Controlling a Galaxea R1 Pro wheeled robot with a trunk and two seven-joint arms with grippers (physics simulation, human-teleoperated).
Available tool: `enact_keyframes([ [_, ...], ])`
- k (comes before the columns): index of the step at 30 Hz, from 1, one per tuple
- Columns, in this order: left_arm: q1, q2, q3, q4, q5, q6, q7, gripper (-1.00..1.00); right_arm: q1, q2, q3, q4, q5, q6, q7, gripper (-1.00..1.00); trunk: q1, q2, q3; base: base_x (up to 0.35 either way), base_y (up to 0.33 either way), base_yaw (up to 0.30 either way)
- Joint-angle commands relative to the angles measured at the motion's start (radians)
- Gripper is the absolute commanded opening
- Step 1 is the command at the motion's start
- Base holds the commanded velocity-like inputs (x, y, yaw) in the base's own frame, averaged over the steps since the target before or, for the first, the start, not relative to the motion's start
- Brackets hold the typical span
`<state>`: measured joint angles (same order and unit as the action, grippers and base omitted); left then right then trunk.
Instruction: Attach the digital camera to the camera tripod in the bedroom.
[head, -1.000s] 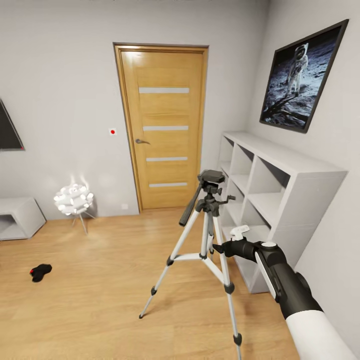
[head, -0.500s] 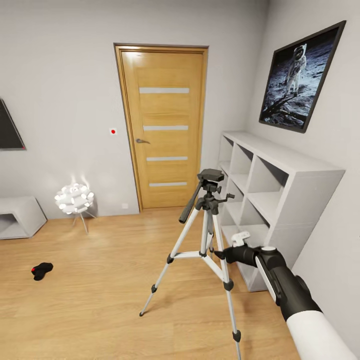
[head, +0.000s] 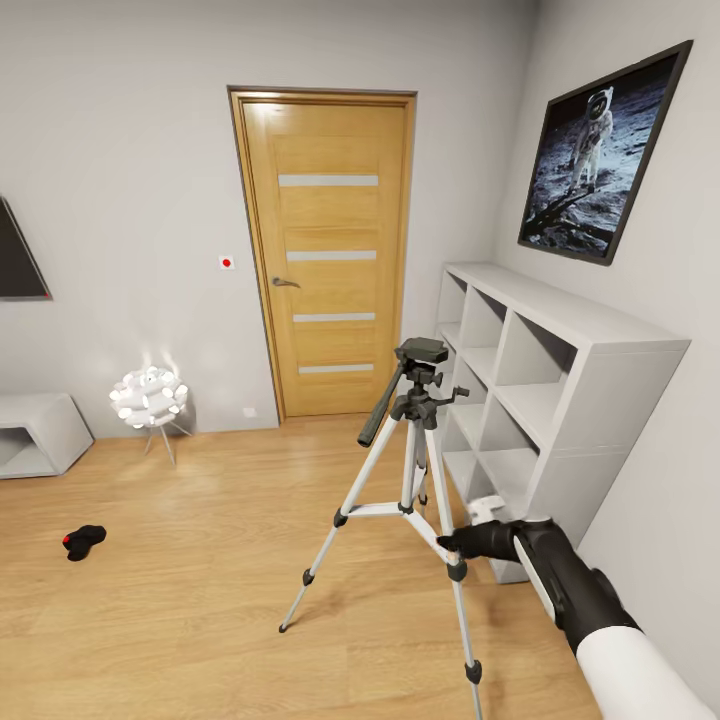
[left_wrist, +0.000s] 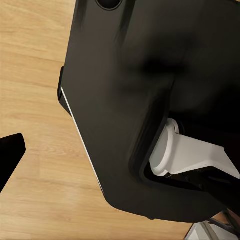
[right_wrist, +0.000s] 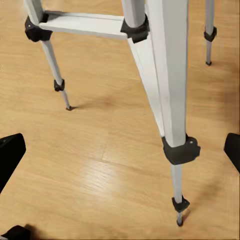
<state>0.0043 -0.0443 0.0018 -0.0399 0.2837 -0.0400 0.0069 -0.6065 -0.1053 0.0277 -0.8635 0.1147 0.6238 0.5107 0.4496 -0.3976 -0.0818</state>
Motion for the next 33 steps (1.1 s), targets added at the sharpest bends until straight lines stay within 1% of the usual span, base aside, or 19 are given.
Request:
enact_keyframes([
  [1,0.0,0.0,0.0,-0.002,0.005,-0.001,0.001,1.0,-0.001,-0.001,0.001,0.0,0.009,0.002,0.007,1.0,0.0,-0.002,-0.002,0.0,0.0,0.0],
  [2,0.0,0.0,0.0,-0.002,0.005,-0.001,0.001,1.0,-0.001,-0.003,0.002,0.053,0.009,0.001,0.006,1.0,0.0,-0.002,-0.002,0.0,0.0,0.0],
  [4,0.0,0.0,0.0,-0.002,0.005,-0.001,0.001,1.0,-0.001,-0.005,0.002,0.115,0.01,-0.002,0.004,1.0,0.0,-0.002,-0.002,0.0,0.0,0.0],
  [5,0.0,0.0,0.0,-0.002,0.005,-0.001,0.001,1.0,-0.001,-0.007,0.003,0.211,0.014,-0.028,-0.001,1.0,0.0,-0.002,-0.002,0.0,0.0,0.0],
  [7,0.0,0.0,0.0,-0.002,0.005,-0.001,0.001,1.0,-0.001,-0.008,0.003,0.269,0.016,-0.063,-0.003,1.0,0.0,-0.002,-0.002,0.0,0.0,0.0],
  [8,0.0,0.0,0.0,-0.002,0.005,-0.001,0.001,1.0,-0.001,-0.008,0.004,0.296,0.016,-0.085,-0.005,1.0,0.0,-0.002,-0.002,0.0,0.0,0.0],
  [9,0.0,0.0,0.0,-0.002,0.005,-0.001,0.001,1.0,-0.001,-0.009,0.005,0.363,0.016,-0.16,-0.008,1.0,0.0,-0.002,-0.002,0.0,0.0,0.0],
  [13,0.0,0.0,0.0,-0.002,0.005,-0.001,0.001,1.0,-0.001,-0.009,0.007,0.428,0.013,-0.24,-0.012,1.0,0.0,-0.002,-0.002,0.0,0.0,0.0],
  [14,0.0,0.0,0.001,-0.002,0.005,-0.001,0.001,1.0,-0.001,-0.01,0.007,0.457,0.011,-0.264,-0.014,1.0,0.0,-0.002,-0.002,0.0,0.0,0.0],
  [22,0.0,0.0,0.001,-0.002,0.005,-0.001,0.001,1.0,-0.001,-0.009,0.007,0.548,0.01,-0.303,-0.022,1.0,0.0,-0.002,-0.002,0.0,0.0,0.0],
  [23,0.0,0.0,0.001,-0.002,0.005,-0.001,0.001,1.0,-0.001,-0.008,0.008,0.581,0.01,-0.312,-0.024,1.0,0.0,-0.002,-0.002,0.0,0.0,0.0],
  [27,0.0,0.0,0.001,-0.002,0.005,-0.001,0.001,1.0,-0.001,-0.008,0.009,0.659,0.01,-0.353,-0.025,1.0,0.0,-0.002,-0.002,0.0,0.0,0.0],
  [28,0.0,0.0,0.001,-0.002,0.005,-0.001,0.001,1.0,-0.001,-0.008,0.009,0.7,0.01,-0.381,-0.026,1.0,0.0,-0.002,-0.002,0.0,0.0,0.0],
  [29,0.0,0.0,0.001,-0.002,0.005,-0.001,0.001,1.0,-0.001,-0.008,0.009,0.7,0.01,-0.381,-0.026,1.0,0.0,-0.002,-0.002,0.0,0.0,0.0],
  [30,0.0,0.0,0.001,-0.002,0.005,-0.001,0.001,1.0,-0.001,-0.008,0.009,0.746,0.01,-0.415,-0.026,1.0,0.0,-0.002,-0.002,0.0,0.0,0.0],
  [32,0.0,0.0,0.001,-0.002,0.005,-0.001,0.001,1.0,-0.001,-0.008,0.009,0.795,0.01,-0.451,-0.026,1.0,0.0,-0.002,-0.002,0.0,0.0,0.0],
  [33,0.0,0.0,0.001,-0.002,0.005,-0.001,0.001,1.0,-0.001,-0.008,0.009,0.833,0.01,-0.485,-0.026,1.0,0.0,-0.002,-0.002,0.0,0.0,0.0],
])
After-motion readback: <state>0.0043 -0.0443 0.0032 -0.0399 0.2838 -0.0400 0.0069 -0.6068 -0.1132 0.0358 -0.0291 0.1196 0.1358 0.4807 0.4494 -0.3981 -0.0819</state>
